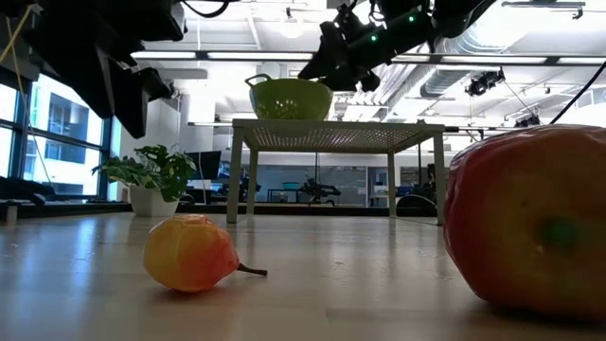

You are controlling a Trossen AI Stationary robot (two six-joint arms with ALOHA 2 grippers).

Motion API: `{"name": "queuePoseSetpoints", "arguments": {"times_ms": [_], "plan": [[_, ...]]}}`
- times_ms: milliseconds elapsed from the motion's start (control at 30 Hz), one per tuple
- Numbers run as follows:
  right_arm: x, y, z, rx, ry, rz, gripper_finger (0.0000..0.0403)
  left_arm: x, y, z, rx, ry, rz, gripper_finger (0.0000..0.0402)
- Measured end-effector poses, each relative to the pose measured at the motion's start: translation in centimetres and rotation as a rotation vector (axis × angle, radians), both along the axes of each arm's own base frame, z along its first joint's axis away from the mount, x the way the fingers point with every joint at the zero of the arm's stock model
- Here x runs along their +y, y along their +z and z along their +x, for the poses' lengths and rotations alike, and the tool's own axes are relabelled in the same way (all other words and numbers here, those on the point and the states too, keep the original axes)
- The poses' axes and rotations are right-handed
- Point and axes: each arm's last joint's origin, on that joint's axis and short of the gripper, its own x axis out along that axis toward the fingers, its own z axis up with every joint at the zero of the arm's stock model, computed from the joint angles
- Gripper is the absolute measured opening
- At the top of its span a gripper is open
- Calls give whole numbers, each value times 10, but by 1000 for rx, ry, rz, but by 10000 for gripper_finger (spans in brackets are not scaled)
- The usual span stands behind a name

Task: Pick & Place Fruit
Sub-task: Put the yellow mango into the green strainer bowl on the shelf

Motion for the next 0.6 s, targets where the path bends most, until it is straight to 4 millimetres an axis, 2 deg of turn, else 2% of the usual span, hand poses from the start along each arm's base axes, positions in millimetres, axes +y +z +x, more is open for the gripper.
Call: {"name": "queuePoseSetpoints", "arguments": {"times_ms": [233,400,600], "plan": [[7,22,-14,-27,20,-49,281,-1,0,0,11,21,-33,223],[14,41,-36,-11,23,-42,281,-3,0,-1,5,-136,-32,223],[26,58,-65,30,41,-22,281,-3,1,0,-9,-155,-25,223]]}}
